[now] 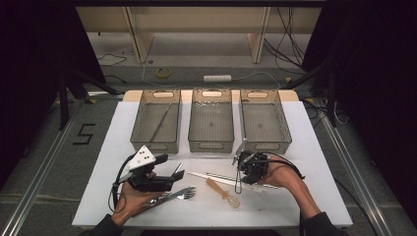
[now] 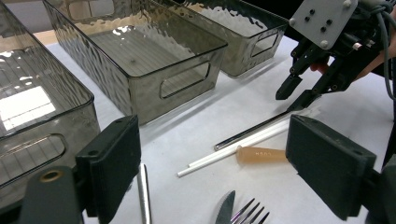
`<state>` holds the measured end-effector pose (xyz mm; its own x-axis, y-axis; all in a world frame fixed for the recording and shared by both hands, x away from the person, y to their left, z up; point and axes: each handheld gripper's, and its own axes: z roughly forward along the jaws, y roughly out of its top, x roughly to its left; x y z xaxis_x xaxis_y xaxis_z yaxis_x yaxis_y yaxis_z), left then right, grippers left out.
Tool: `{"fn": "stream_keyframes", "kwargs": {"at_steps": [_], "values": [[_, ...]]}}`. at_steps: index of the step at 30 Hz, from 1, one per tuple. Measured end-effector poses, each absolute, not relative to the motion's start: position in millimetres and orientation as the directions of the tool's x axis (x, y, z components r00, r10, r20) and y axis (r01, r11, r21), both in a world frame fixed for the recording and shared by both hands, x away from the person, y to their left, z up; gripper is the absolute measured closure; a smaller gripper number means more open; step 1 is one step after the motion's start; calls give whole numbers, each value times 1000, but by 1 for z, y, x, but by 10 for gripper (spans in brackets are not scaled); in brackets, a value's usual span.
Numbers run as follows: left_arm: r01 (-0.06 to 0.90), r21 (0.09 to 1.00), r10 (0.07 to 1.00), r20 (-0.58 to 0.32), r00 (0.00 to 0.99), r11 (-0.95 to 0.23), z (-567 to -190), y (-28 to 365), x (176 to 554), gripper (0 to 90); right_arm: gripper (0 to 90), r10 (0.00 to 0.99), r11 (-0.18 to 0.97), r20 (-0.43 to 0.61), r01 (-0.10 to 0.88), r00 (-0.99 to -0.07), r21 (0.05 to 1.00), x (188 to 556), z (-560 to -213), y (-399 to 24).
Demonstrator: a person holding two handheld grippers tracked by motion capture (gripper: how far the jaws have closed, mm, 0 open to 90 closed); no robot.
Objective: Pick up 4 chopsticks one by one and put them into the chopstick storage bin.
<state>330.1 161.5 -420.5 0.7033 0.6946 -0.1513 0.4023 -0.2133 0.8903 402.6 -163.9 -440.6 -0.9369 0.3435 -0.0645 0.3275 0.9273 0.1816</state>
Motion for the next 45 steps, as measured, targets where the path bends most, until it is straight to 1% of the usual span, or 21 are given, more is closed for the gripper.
{"fn": "stream_keyframes", "kwargs": {"at_steps": [21, 33, 45], "values": [[400, 888, 690, -143, 709, -228, -422, 158, 330, 172, 816, 298, 949, -50, 291, -953, 122, 403, -451, -156], [403, 886, 692, -141, 708, -232, -422, 158, 330, 171, 834, 302, 950, -52, 296, -952, 99, 404, -455, -153], [401, 886, 690, -139, 710, -234, -422, 157, 330, 170, 856, 277, 958, -47, 272, -960, 88, 405, -455, -153]]}}
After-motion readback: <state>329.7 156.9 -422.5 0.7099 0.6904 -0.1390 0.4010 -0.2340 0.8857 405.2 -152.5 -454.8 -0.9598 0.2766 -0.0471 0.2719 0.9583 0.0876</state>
